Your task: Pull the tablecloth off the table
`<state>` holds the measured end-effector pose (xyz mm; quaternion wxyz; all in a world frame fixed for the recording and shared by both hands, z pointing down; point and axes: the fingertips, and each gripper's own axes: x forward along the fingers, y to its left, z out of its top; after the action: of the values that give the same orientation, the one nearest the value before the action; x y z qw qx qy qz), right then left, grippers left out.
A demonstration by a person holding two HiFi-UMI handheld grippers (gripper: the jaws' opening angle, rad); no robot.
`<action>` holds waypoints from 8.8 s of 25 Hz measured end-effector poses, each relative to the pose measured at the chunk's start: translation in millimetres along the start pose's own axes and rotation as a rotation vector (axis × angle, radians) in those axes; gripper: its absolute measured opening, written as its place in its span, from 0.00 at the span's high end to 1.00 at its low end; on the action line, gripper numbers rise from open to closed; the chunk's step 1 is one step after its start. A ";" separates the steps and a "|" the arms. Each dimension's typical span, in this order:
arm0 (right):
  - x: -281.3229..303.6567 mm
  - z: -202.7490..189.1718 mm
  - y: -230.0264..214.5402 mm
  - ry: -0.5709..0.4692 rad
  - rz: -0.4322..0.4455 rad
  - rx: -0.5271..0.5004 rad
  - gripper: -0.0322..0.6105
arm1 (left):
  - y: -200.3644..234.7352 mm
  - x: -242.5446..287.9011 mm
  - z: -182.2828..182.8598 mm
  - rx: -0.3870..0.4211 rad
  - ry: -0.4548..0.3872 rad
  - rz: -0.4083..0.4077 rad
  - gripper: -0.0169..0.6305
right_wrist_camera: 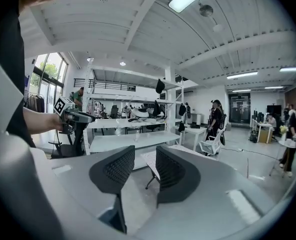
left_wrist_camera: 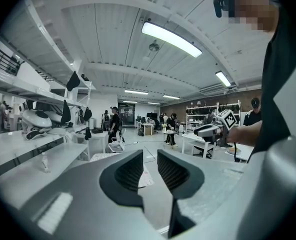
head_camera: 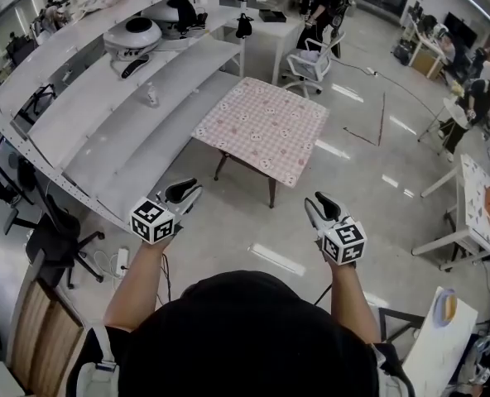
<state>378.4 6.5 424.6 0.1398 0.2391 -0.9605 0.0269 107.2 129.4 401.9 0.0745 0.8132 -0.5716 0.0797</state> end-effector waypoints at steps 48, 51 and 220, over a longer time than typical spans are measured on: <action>206.1 31.3 40.8 0.087 -0.102 0.098 0.45 | 235.7 -1.7 -37.8 -0.076 0.063 -0.089 0.75; 218.5 34.6 50.4 0.088 -0.111 0.112 0.45 | 254.6 -3.7 -39.5 -0.082 0.062 -0.102 0.75; 482.0 -391.7 -146.4 1.199 -0.178 -0.304 0.77 | 450.8 395.1 -448.3 0.848 1.104 -0.631 0.60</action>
<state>138.9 -294.3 933.8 0.6888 0.2390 -0.6844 0.0075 -205.3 -289.2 937.9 0.0499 0.7391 -0.1123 0.6623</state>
